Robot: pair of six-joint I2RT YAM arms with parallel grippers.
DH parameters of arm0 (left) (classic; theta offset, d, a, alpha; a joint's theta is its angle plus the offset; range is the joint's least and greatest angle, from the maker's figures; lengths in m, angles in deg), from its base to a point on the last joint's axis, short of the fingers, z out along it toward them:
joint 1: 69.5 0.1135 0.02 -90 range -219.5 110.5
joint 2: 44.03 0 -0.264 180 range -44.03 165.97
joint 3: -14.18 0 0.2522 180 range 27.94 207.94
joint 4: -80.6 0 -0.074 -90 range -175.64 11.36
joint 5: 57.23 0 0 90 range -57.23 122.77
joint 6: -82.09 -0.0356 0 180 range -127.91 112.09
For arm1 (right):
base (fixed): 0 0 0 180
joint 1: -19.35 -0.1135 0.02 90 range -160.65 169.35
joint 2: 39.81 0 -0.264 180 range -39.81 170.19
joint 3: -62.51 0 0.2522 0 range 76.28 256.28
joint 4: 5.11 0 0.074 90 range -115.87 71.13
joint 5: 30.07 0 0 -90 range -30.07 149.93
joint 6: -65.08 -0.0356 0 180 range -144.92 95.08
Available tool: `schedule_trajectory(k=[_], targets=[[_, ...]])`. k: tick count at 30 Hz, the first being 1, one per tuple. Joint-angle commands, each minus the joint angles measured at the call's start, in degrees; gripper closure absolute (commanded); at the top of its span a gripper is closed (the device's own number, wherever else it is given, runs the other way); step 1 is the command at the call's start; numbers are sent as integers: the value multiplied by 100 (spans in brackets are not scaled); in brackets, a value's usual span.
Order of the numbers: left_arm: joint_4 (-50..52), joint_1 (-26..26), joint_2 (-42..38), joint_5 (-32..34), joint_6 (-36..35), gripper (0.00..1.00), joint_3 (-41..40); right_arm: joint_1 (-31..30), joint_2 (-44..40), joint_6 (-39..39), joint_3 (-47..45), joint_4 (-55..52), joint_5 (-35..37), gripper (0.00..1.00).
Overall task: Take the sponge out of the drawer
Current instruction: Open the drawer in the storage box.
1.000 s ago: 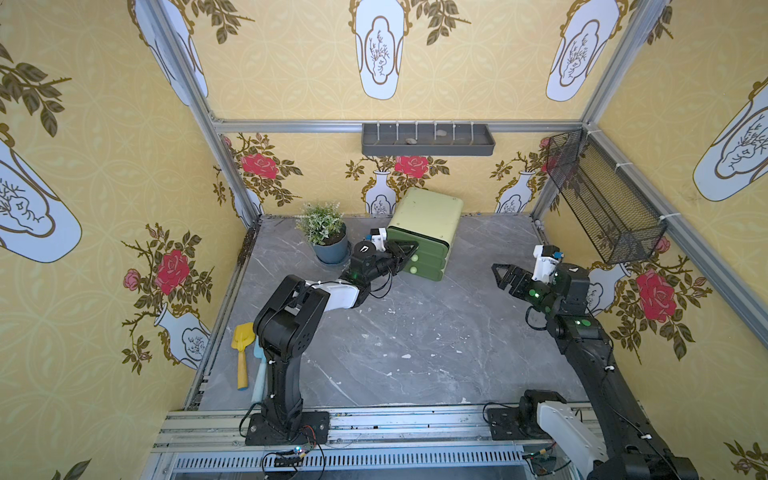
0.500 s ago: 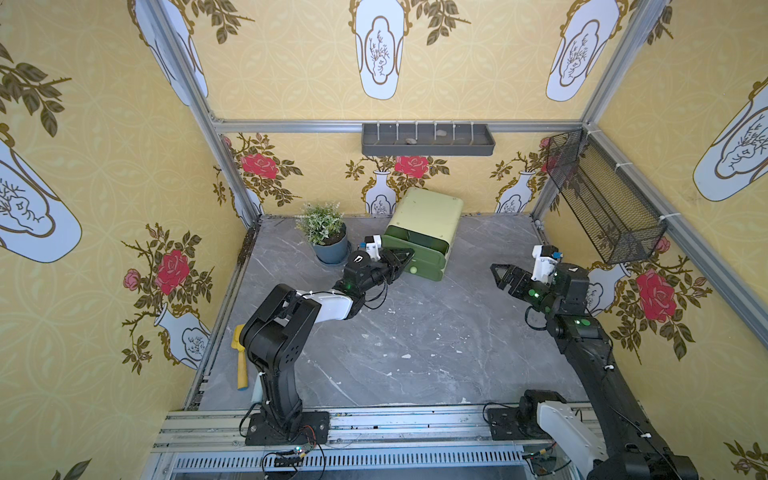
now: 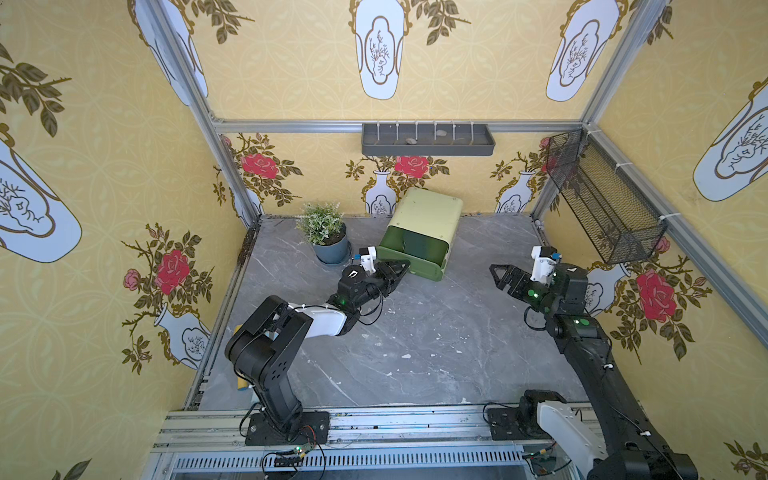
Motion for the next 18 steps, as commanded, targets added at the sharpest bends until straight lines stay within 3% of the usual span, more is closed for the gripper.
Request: schedule_trajectory(k=[1,18], targets=[[-324,-54,-136,164,-123,90,-196,-3,11,-21,1,207,-78,2],[-323,-283,-598,501,-296,90,-944,-24,2,-91,-48,231,-149,2]])
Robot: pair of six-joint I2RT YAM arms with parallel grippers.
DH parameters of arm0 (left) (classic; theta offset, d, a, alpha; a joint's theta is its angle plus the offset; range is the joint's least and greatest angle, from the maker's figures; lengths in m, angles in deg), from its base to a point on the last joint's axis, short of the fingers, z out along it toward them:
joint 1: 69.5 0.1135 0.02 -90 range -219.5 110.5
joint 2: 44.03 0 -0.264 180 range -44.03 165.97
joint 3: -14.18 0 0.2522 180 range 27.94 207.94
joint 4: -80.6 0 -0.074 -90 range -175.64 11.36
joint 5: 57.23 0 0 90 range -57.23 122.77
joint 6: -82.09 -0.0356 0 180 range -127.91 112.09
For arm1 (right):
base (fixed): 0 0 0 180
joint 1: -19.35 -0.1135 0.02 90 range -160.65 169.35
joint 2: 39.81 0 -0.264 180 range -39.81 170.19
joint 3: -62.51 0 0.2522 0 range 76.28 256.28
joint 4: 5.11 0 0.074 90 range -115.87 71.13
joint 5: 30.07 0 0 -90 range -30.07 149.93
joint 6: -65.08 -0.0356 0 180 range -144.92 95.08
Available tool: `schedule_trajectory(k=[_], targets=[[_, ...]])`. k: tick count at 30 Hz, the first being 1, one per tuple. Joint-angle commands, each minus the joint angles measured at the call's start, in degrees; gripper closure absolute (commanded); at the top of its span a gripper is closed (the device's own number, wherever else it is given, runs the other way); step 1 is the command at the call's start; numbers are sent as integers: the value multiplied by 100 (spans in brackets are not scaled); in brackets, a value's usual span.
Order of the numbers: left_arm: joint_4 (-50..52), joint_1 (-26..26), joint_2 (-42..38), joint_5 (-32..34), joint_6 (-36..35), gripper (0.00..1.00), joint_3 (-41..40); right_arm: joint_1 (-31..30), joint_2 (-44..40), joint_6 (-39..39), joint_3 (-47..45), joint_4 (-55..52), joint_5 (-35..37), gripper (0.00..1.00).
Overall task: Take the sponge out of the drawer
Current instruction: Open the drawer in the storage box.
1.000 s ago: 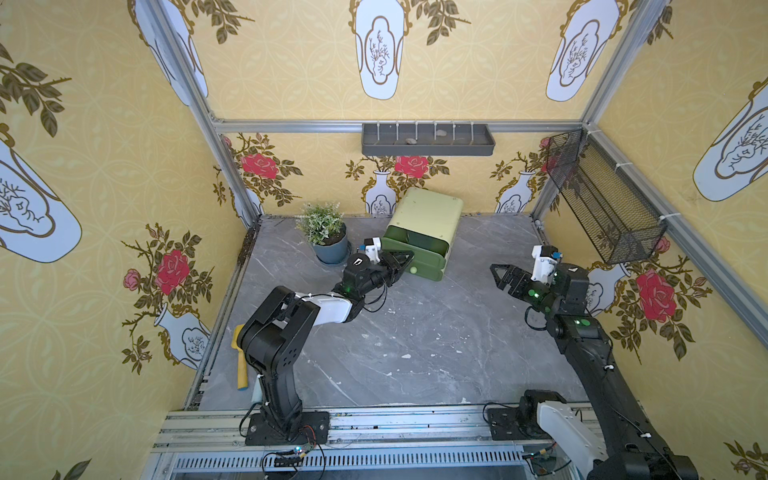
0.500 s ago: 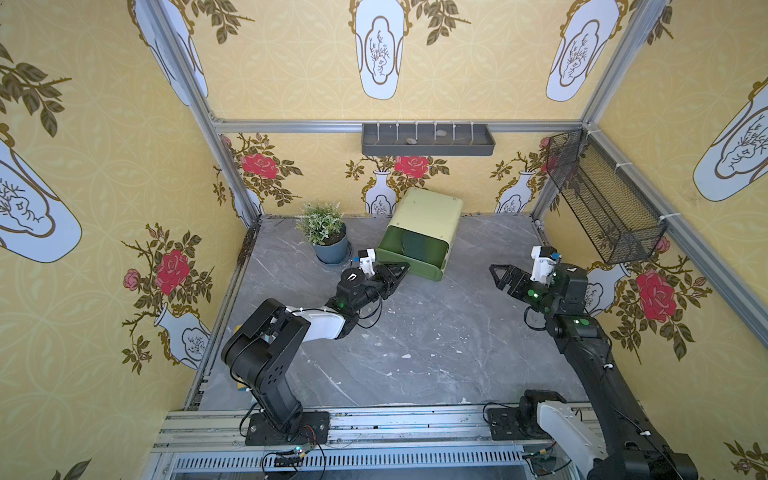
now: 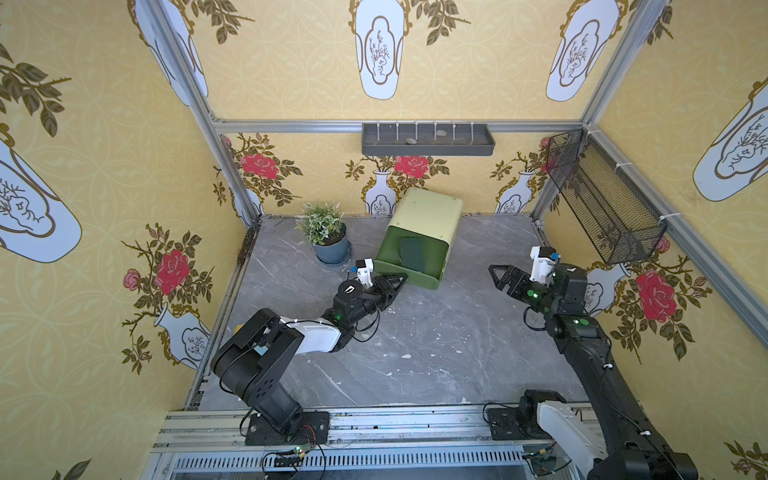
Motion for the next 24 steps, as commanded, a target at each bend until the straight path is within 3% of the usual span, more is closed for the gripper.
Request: schedule_trajectory(k=[1,7,17,24], targets=[[-164,1,-45,101,-152,90,-113,-13,0,-42,-28,225,-57,2],[-156,-8,-47,134,-224,82,-162,-15,-33,-7,-9,156,-61,2],[-138,-8,-71,147,-260,51,-205,-15,-44,19,33,93,-57,2],[109,-9,-332,267,-436,39,-345,-15,-5,38,47,85,-66,3]])
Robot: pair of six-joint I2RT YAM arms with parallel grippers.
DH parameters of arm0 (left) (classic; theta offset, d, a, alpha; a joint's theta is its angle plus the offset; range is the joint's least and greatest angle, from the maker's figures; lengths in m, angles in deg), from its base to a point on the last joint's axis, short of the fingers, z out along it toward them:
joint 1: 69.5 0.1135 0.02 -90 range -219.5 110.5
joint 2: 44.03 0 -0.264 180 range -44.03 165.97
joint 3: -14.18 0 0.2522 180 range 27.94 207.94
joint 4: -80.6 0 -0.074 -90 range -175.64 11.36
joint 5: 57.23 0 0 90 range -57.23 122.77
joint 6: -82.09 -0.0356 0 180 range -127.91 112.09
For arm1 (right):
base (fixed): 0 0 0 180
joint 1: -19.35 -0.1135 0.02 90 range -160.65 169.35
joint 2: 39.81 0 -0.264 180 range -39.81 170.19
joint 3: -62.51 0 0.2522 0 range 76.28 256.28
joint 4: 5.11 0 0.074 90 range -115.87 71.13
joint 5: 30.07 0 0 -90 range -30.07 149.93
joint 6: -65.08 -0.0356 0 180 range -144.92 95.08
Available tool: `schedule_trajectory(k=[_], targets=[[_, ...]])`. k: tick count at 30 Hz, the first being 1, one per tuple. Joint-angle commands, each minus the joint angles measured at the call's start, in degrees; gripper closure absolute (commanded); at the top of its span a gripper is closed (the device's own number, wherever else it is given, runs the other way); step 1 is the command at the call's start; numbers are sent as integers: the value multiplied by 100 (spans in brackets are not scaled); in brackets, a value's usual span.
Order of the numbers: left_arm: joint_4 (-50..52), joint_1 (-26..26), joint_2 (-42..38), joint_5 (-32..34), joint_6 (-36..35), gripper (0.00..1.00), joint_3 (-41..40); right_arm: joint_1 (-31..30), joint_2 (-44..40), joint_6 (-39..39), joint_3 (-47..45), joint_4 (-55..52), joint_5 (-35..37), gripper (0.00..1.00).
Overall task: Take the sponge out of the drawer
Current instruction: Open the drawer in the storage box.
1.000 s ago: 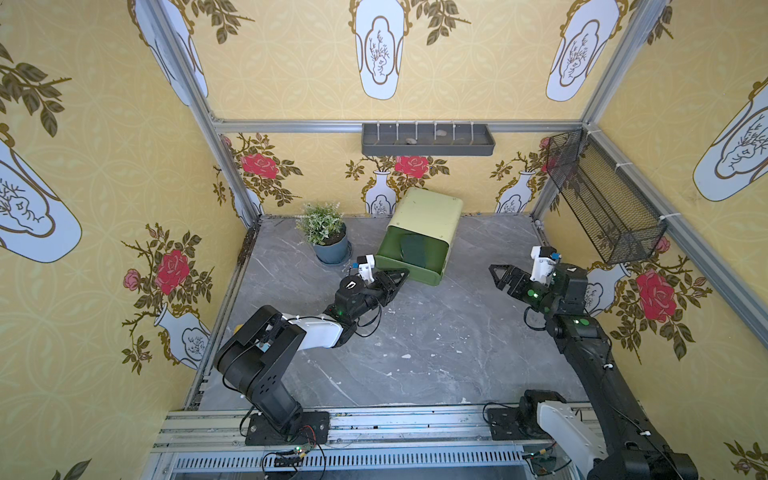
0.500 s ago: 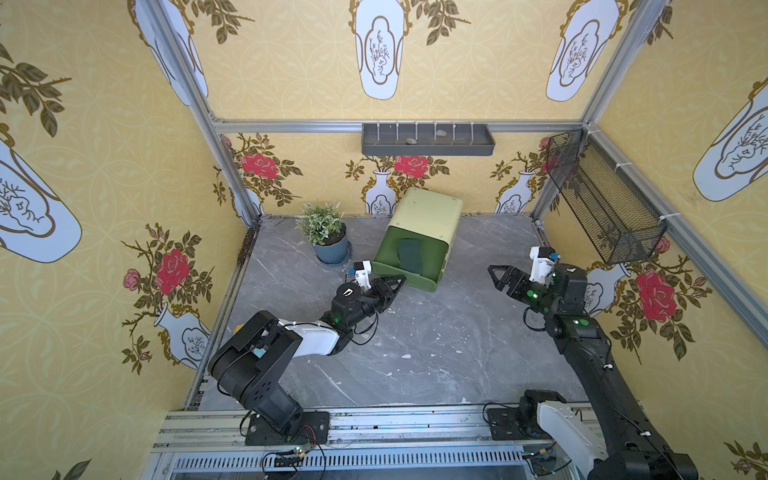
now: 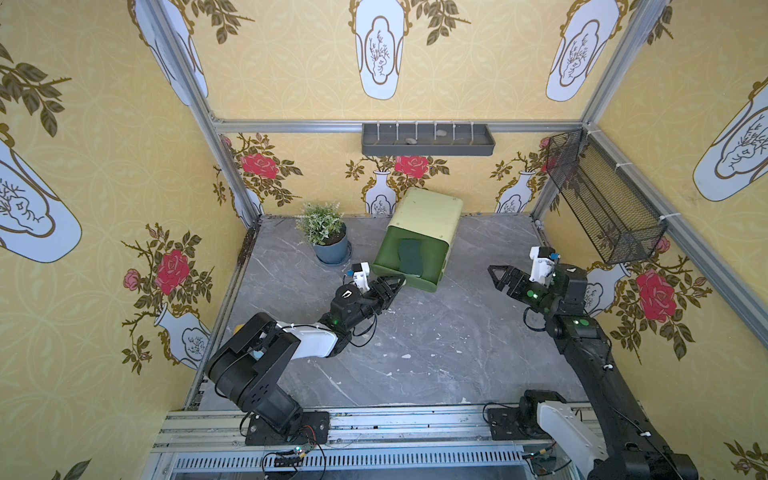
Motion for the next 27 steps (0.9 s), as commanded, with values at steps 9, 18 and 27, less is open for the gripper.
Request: schedule_trajectory(k=[9,18,27], targets=[[1041,-4,-930,456,-801,29,-204,-11,127,20,66,152,-67,2],[3499,-44,-2305,1065,-2174,20,271,-25,206,54,81,153,-85,2],[6497,-436,-2841,2063,-4140,15,2038,-28,215,77,79,131,-111,2]])
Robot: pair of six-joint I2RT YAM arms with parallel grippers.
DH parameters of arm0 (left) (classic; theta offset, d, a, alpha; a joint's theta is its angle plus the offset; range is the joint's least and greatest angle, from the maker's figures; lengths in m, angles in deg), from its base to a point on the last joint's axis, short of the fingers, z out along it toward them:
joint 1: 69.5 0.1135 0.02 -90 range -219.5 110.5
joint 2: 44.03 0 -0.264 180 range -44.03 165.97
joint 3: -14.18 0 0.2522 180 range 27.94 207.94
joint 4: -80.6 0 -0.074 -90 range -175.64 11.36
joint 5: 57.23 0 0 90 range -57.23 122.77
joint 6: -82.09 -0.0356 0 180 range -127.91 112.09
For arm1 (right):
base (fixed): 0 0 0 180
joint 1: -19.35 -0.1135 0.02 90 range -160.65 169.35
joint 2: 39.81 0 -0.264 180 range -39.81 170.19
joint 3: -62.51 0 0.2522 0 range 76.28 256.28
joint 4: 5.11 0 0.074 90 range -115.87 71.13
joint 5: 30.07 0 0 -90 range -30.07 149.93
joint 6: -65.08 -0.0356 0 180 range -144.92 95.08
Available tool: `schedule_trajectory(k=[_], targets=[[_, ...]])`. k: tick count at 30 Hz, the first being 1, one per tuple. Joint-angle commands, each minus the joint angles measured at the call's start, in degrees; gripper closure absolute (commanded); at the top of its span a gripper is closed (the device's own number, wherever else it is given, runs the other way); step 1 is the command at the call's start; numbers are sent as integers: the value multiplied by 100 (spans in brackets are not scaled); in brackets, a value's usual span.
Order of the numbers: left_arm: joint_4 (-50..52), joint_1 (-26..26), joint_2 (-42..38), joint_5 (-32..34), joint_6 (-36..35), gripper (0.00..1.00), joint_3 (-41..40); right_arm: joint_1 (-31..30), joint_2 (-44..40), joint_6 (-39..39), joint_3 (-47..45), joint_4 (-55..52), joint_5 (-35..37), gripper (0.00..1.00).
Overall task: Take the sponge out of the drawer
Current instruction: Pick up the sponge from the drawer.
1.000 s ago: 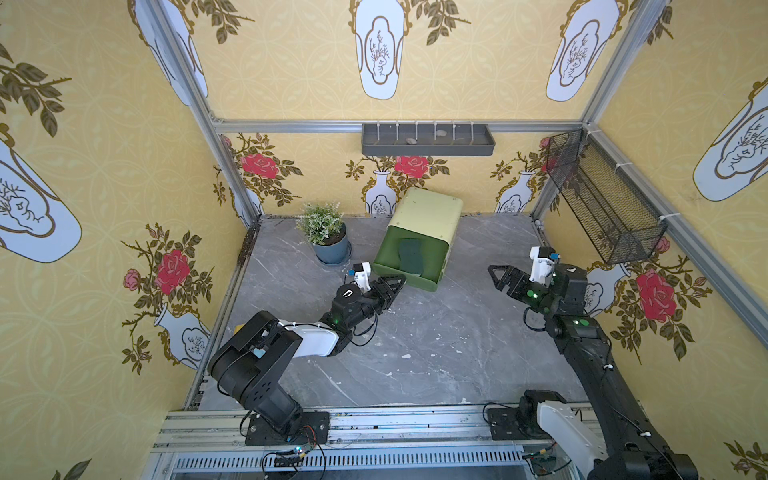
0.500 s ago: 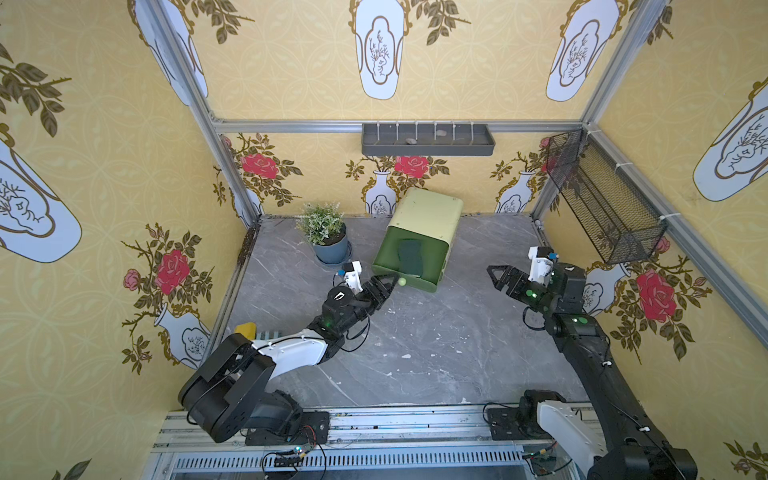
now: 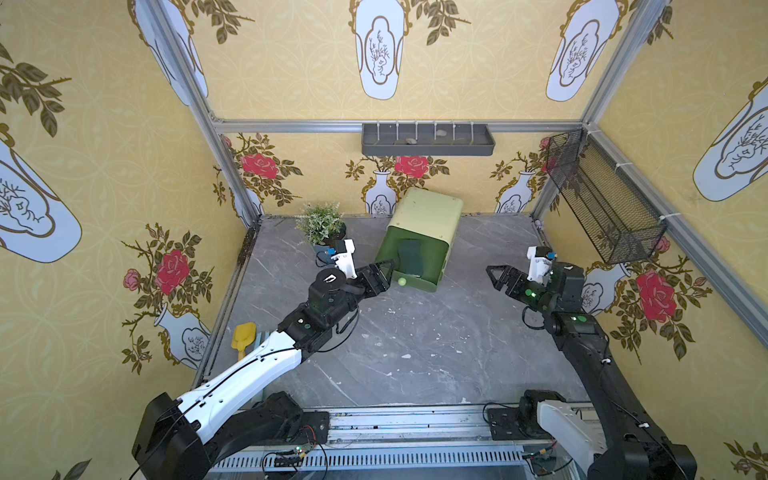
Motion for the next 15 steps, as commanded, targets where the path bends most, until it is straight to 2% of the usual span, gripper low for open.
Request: schedule_trajectory(k=[1,9,15], targets=[[1457,-135,147,446,-1010,15,572,-16,5,50,40,124,-37,2],[2721,-554,1310,962,-2116,15,2308,-24,-4,56,22,62,-37,2],[3177,-658,2211,1015,-2374,15,3224,-33,-4,83,14,14,-20,2]])
